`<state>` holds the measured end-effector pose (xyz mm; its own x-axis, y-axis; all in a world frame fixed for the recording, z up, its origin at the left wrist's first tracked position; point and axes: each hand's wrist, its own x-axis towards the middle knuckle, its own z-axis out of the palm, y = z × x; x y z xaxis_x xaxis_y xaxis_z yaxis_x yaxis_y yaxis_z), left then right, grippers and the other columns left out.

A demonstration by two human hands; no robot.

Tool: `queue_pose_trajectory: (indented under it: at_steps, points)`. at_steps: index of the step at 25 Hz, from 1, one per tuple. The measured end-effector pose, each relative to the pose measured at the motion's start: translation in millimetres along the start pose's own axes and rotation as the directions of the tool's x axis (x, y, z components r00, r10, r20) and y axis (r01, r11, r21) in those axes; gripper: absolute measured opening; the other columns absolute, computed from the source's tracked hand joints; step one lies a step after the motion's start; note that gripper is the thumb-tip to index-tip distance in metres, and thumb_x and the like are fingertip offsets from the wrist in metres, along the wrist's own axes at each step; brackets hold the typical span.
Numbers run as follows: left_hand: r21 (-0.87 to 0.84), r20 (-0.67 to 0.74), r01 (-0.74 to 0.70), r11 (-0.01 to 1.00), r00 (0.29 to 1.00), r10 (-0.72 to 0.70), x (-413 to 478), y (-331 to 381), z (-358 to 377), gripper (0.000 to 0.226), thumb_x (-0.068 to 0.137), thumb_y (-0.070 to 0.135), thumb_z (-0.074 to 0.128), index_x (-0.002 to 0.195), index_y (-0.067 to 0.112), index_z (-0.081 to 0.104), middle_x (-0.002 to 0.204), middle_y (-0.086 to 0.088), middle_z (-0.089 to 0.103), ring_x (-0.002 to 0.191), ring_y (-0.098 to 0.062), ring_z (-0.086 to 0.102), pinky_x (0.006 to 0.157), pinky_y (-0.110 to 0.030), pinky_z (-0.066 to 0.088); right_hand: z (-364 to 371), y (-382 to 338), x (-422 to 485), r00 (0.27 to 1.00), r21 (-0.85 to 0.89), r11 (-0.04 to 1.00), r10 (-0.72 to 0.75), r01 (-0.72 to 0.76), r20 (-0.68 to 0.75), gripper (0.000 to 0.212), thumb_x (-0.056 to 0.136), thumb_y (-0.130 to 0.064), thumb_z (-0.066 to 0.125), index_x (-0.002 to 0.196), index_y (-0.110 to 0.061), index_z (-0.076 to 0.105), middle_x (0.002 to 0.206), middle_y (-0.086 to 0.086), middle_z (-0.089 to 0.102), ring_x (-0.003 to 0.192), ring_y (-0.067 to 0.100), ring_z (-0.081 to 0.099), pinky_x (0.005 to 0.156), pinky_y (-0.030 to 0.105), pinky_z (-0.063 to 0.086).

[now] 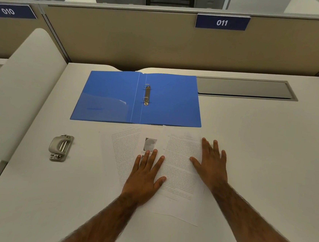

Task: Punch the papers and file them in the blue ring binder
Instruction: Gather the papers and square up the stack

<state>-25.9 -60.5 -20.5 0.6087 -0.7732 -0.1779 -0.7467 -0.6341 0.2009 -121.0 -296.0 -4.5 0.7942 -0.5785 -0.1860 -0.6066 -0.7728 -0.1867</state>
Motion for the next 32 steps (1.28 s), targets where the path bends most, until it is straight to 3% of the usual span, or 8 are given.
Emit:
queue_pose_trajectory:
  at_steps: [4, 7, 10, 18, 21, 24, 28, 32]
  points:
    - [0.006, 0.005, 0.007, 1.0, 1.0, -0.007, 0.2, 0.9, -0.2, 0.074, 0.093, 0.071, 0.007, 0.153, 0.036, -0.017, 0.159, 0.007, -0.031, 0.146, -0.019, -0.03, 0.117, -0.041, -0.02, -9.2, -15.1, -8.0, 0.997, 0.266, 0.963, -0.021, 0.042, -0.08, 0.072, 0.097, -0.044, 0.051, 0.156, -0.024, 0.014, 0.161, 0.002, 0.028, 0.149, 0.024, 0.024, 0.12, 0.045, 0.021]
    - [0.004, 0.012, 0.006, 1.0, 1.0, -0.006, -0.5, 1.2, -0.5, 0.075, 0.09, 0.073, 0.003, 0.153, 0.036, -0.017, 0.159, 0.007, -0.032, 0.146, -0.02, -0.03, 0.117, -0.041, -0.02, -16.1, -29.1, -17.0, 0.989, 0.652, 0.758, 0.12, -0.032, -0.09, 0.078, 0.09, -0.044, 0.065, 0.153, -0.03, 0.022, 0.153, -0.001, 0.041, 0.133, 0.02, 0.046, 0.108, 0.044, 0.043]
    - [0.001, 0.013, 0.009, 1.0, 1.0, -0.009, 0.0, 1.4, -0.3, 0.075, 0.091, 0.073, 0.005, 0.153, 0.035, -0.016, 0.159, 0.007, -0.031, 0.146, -0.02, -0.029, 0.118, -0.042, -0.019, -23.6, -39.4, -28.8, 0.958, 0.814, 0.561, 0.286, -0.148, -0.023, 0.083, 0.084, -0.043, 0.073, 0.151, -0.028, 0.026, 0.141, -0.002, 0.05, 0.121, 0.022, 0.054, 0.098, 0.042, 0.05]
    - [-0.001, -0.033, -0.017, 1.0, 0.999, 0.017, -4.2, -4.9, -12.0, 0.076, 0.092, 0.072, 0.006, 0.155, 0.033, -0.012, 0.16, 0.006, -0.03, 0.148, -0.018, -0.026, 0.12, -0.044, -0.014, -19.5, -32.6, -46.1, 0.966, 0.9, 0.406, 0.252, -0.161, 0.059, 0.042, 0.088, -0.016, 0.069, 0.128, -0.025, 0.056, 0.12, -0.005, 0.064, 0.105, 0.015, 0.064, 0.092, 0.042, 0.057]
    - [-0.019, -0.115, -0.003, 1.0, 0.993, 0.001, -7.5, -15.8, -21.9, 0.075, 0.095, 0.069, 0.013, 0.155, 0.031, -0.009, 0.162, 0.004, -0.025, 0.149, -0.017, -0.023, 0.121, -0.043, -0.012, -30.0, -44.4, -46.6, 0.983, 0.934, 0.336, 0.167, -0.125, 0.072, 0.045, 0.087, -0.013, 0.07, 0.124, -0.031, 0.055, 0.116, -0.013, 0.063, 0.104, 0.009, 0.063, 0.089, 0.033, 0.056]
    - [-0.042, -0.143, 0.041, 0.998, 0.989, -0.046, -9.4, -30.0, -25.1, 0.072, 0.096, 0.065, 0.013, 0.156, 0.031, -0.009, 0.162, 0.005, -0.023, 0.149, -0.015, -0.022, 0.122, -0.042, -0.01, -26.9, -65.1, -45.0, 0.987, 0.924, 0.357, 0.129, -0.141, 0.1, 0.061, 0.088, -0.017, 0.071, 0.141, -0.025, 0.045, 0.133, -0.008, 0.054, 0.116, 0.012, 0.057, 0.092, 0.028, 0.051]
    - [-0.051, -0.055, 0.053, 0.997, 0.997, -0.056, -6.0, -40.0, -15.7, 0.071, 0.095, 0.066, 0.006, 0.155, 0.032, -0.011, 0.161, 0.007, -0.025, 0.148, -0.015, -0.024, 0.123, -0.045, -0.006, -16.7, -87.1, -37.5, 0.979, 0.888, 0.421, 0.163, -0.184, 0.126, 0.079, 0.091, -0.025, 0.068, 0.154, -0.024, 0.021, 0.154, -0.004, 0.036, 0.137, 0.019, 0.042, 0.107, 0.039, 0.042]
    - [0.002, 0.019, 0.042, 0.999, 0.999, -0.043, -1.3, -39.0, -7.5, 0.075, 0.091, 0.069, -0.001, 0.154, 0.031, -0.017, 0.159, 0.006, -0.03, 0.147, -0.017, -0.028, 0.122, -0.046, -0.007, -6.3, -81.0, -28.5, 0.963, 0.882, 0.411, 0.229, -0.228, 0.142, 0.036, 0.093, -0.037, 0.063, 0.126, -0.022, 0.057, 0.123, -0.004, 0.066, 0.105, 0.018, 0.067, 0.083, 0.032, 0.058]
